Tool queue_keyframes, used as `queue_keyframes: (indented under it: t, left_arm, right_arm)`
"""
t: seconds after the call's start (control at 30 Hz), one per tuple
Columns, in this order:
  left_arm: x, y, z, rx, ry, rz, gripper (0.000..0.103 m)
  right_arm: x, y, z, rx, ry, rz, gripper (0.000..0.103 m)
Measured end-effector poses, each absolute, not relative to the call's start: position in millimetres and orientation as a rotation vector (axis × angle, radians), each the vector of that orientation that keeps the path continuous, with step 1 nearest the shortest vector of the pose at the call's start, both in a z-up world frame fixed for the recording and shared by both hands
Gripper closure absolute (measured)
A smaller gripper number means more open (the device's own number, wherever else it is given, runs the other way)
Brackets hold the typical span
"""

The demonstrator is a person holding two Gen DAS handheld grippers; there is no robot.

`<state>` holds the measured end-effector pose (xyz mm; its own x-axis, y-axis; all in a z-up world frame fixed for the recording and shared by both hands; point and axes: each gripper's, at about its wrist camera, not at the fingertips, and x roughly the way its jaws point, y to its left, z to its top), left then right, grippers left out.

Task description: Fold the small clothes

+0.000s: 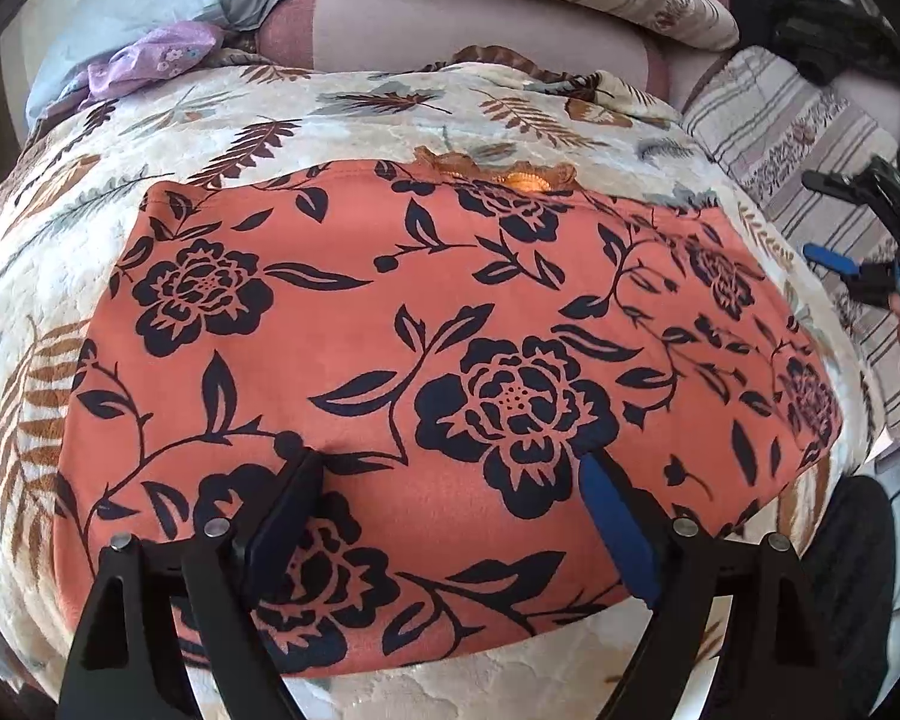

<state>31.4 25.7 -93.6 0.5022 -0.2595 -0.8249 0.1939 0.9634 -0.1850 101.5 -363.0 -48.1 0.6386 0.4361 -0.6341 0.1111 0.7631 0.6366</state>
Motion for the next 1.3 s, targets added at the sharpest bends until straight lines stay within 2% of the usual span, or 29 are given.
queue_keyframes:
  t: [0.07,0.17,0.23,0.27,0.3,0.33,0.37,0.43,0.5,0.57,0.8,0.83,0.87,0.9,1.1,1.17,1.23,1.3]
  left_arm:
    - [22,41,-77,-0.157,0.963,-0.265,0.016]
    - [7,72,-64,-0.233,0.905,-0.210,0.016]
    - [10,99,-85,-0.299,1.012,-0.135,0.016]
    - [14,114,-105,-0.349,1.107,-0.112,0.027]
    - [11,126,-111,-0.367,1.116,-0.093,0.056]
    - [7,135,-105,-0.369,1.102,-0.080,0.064]
    - [4,143,-100,-0.406,1.105,-0.095,0.064]
    - [-1,157,-90,-0.477,1.093,-0.102,0.059]
    - [0,167,-81,-0.477,1.054,-0.085,0.035]
    - [13,175,-76,-0.464,1.031,-0.079,0.030]
    - [108,183,-95,-0.446,1.112,-0.080,0.030]
    - [123,183,-103,-0.436,1.134,-0.074,0.032]
    - [136,185,-111,-0.431,1.164,-0.048,0.046]
    - [147,190,-117,-0.430,1.170,-0.023,0.053]
    - [164,228,-100,-0.528,1.096,0.124,0.058]
    - [153,224,-90,-0.476,1.068,0.106,0.058]
    - [140,210,-77,-0.387,1.041,0.103,0.053]
    - [128,199,-65,-0.336,1.002,0.100,0.041]
  right_arm:
    - [89,-334,-51,0.731,0.900,0.348,0.019]
    - [75,-310,-84,0.759,0.995,0.431,0.020]
    - [72,-306,-122,0.724,1.107,0.333,0.021]
    - [68,-309,-127,0.756,1.063,0.339,0.021]
    - [64,-311,-122,0.768,1.028,0.338,0.022]
    - [63,-310,-119,0.767,1.042,0.334,0.022]
    - [63,-309,-116,0.755,1.057,0.326,0.022]
    - [65,-310,-118,0.742,1.063,0.334,0.021]
    - [64,-313,-122,0.755,1.054,0.348,0.021]
    - [64,-315,-123,0.766,1.050,0.350,0.021]
    - [63,-317,-123,0.780,1.054,0.367,0.021]
    - [63,-318,-123,0.784,1.055,0.372,0.021]
    - [63,-319,-124,0.788,1.054,0.377,0.021]
    - [63,-320,-124,0.794,1.054,0.381,0.021]
    - [69,-324,-119,0.837,1.099,0.366,0.021]
    - [78,-323,-102,0.816,1.061,0.379,0.020]
    - [98,-322,-89,0.816,1.018,0.408,0.020]
    - [127,-323,-95,0.838,1.040,0.414,0.017]
